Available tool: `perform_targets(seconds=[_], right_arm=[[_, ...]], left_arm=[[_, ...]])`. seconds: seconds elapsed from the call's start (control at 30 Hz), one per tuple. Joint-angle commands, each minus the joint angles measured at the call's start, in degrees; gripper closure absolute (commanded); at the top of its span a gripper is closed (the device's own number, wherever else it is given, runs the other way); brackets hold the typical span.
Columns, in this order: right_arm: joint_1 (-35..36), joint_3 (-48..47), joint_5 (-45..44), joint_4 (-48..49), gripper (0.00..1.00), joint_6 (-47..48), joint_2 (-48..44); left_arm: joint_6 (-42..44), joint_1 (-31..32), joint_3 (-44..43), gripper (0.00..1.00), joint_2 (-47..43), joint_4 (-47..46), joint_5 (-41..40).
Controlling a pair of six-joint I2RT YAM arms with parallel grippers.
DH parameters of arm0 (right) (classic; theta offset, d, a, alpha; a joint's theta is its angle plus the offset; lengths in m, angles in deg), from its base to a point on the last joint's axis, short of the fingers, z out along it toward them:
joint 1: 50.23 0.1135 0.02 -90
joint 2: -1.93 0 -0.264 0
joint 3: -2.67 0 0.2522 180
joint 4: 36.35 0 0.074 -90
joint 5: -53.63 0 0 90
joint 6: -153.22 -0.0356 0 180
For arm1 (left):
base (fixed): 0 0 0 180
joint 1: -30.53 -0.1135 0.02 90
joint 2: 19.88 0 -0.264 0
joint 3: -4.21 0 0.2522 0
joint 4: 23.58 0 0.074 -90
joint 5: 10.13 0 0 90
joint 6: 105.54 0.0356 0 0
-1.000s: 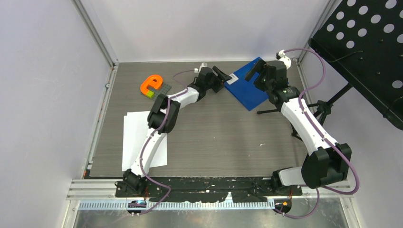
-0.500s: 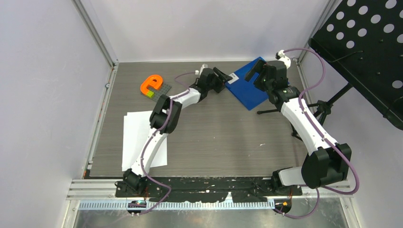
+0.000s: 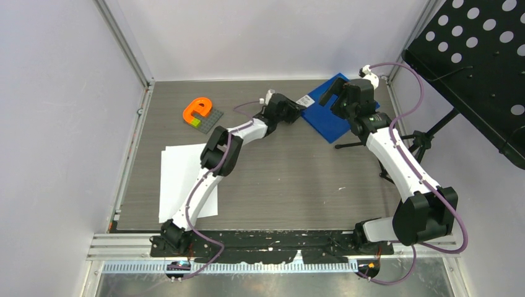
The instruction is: Put the files into the folder
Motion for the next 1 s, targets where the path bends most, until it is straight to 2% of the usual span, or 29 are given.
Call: perform_targets(seconds=[0.0, 0.07, 0.1, 0.2, 0.37, 0.57, 0.67, 0.77, 0.97], right_arm=[[-0.36, -0.53, 0.45, 0.82, 0.03, 0.66, -1.03], [-0.36, -0.53, 0.46, 0.87, 0.03, 0.87, -1.16], [-0.34, -0.53, 0.49, 0.86, 0.03, 0.95, -1.26], [-0.43, -0.3, 0.83, 0.79, 0.03, 1.47, -1.24], [-0.36, 0.06, 4.21, 0.7, 0.03, 2.11, -0.54], [0.1, 2.67, 8.4, 0.75, 0.03, 1.97, -0.38], [1.15, 6.64, 9.11, 2.05, 0.03, 1.29, -1.75], [2.99, 14.44, 12.14, 4.88, 0.03, -0.95, -3.29], [8.1, 27.41, 16.29, 13.24, 0.03, -8.37, -6.21]], left_arm=[[-2.96, 0.2, -0.07, 0.78, 0.19, -3.31, -2.04], [-2.43, -0.16, 1.93, 0.96, -1.21, -4.68, -2.3], [-1.86, -0.48, 3.42, 1.0, -2.16, -5.69, -2.37], [-0.8, -1.64, 12.79, 1.0, -7.57, -11.12, -4.06], [1.43, -3.98, 35.8, 1.0, -21.04, -24.57, -8.5], [4.59, -6.38, 66.09, 1.0, -41.06, -30.96, -11.63], [1.74, -6.62, 79.43, 1.0, -50.21, -30.91, -12.05], [-4.31, -6.64, 90.79, 1.0, -57.79, -30.88, -10.62], [-13.88, -6.54, 105.3, 1.0, -67.48, -35.06, -7.01]])
